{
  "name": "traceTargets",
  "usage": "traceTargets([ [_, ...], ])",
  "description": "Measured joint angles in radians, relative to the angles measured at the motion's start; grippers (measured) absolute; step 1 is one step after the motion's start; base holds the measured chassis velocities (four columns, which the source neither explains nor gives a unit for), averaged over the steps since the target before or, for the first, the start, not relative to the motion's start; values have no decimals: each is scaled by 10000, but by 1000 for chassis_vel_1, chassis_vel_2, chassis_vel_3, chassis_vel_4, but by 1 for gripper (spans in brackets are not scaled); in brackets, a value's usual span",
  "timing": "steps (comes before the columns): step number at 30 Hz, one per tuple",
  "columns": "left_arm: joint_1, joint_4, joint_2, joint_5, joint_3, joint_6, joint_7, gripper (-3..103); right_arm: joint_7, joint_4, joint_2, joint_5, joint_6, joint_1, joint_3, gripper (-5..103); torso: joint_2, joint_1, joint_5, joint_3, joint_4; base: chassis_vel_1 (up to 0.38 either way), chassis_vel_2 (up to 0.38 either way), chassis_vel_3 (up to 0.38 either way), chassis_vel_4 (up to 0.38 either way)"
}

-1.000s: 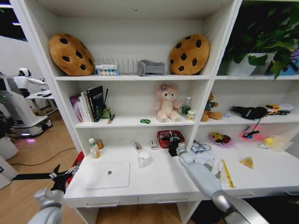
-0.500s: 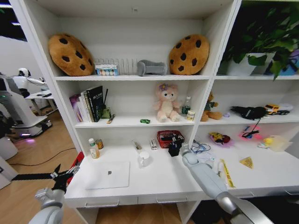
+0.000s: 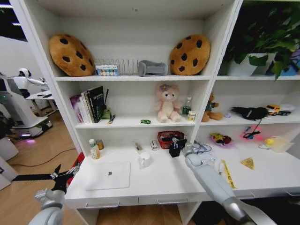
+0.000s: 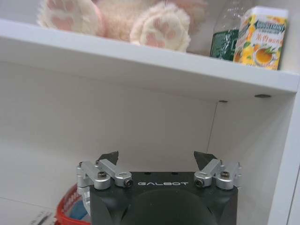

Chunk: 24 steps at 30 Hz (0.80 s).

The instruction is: Organize the objects on the table.

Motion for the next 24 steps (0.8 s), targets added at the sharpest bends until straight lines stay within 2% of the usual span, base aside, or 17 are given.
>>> traceTargets([
  [1,-2,-1,-29,2,9,0,0,100,-10,584,-139,19,-77,-533,182,98,0,0,0,-1,0,0,0,0,0],
  [3,-9,-12,-75,23,46,-6,2,100,-46,1445,-274,-14,-142,-1537,567,100,0,0,2,-1,-1,0,0,0,0],
  [12,25,-274,-163,-4,12,10,-58,100,-140,3083,-534,-302,-110,-3294,1821,100,0,0,2,-1,-1,0,0,0,0],
  [20,284,-871,-207,-147,-156,346,-325,100,-67,5700,-846,221,-289,-5739,3798,100,1,-1,2,-1,-2,0,0,0,0],
  [24,376,-988,-171,-192,-172,402,-367,100,-67,6304,-840,235,-207,-6483,4215,100,1,-1,-1,-1,-2,0,0,0,0],
])
